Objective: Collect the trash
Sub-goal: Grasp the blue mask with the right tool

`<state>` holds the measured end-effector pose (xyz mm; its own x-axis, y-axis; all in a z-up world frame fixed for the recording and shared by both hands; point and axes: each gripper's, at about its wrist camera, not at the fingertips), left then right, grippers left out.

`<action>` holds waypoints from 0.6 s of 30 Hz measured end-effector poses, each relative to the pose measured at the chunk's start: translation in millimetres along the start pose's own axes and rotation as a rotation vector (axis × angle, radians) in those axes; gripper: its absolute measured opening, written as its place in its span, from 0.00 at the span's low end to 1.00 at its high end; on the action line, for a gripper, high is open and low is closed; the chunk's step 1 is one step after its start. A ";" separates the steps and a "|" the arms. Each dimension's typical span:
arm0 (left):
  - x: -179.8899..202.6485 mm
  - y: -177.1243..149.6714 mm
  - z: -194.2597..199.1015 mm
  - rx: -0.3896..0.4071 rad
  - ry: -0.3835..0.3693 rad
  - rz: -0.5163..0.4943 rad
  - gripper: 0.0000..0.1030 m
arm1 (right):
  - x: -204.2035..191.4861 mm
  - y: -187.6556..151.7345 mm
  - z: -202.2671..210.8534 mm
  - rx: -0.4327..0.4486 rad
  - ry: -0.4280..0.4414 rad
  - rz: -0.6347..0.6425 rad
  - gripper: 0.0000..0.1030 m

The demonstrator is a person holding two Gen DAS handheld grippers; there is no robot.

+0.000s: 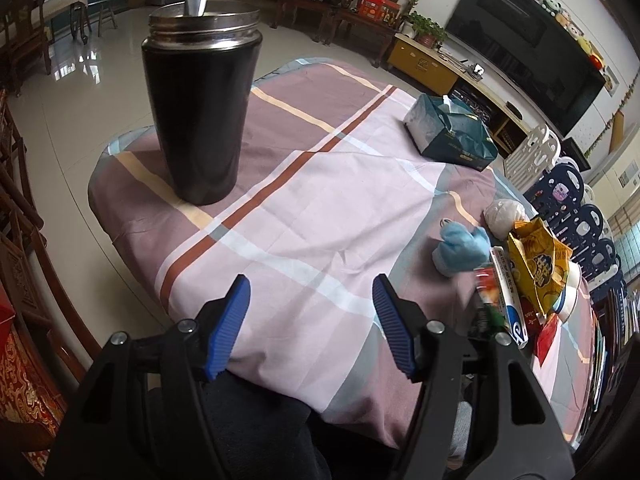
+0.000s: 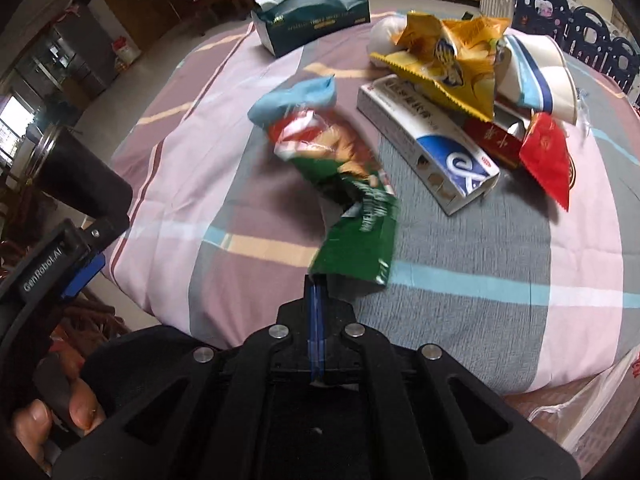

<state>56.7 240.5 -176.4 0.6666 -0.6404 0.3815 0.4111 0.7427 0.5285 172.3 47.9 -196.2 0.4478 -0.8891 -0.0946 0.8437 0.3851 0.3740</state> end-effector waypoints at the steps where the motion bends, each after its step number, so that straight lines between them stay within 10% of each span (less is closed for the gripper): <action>1: -1.5 0.5 -0.7 -0.002 0.000 0.010 0.64 | 1.7 -1.3 0.5 -0.002 0.000 -0.008 0.08; 5: -7.0 0.9 -2.2 -0.011 0.001 0.042 0.65 | 10.7 -4.6 15.5 0.083 -0.082 -0.048 0.47; 18: -6.9 0.6 -3.5 -0.010 0.013 0.050 0.68 | -32.6 79.5 8.4 0.210 -0.164 0.021 0.51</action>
<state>54.5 246.1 -181.4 0.6944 -0.6000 0.3973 0.3831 0.7756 0.5017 222.3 105.4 -155.6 0.3961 -0.9163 0.0598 0.7471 0.3595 0.5591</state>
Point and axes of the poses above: each gripper's, at about its wrist camera, not at the fingertips, and z roughly against the way its jaws point, x to its right, y to its top, and after that the axes turned 9 degrees about -y, right-handed
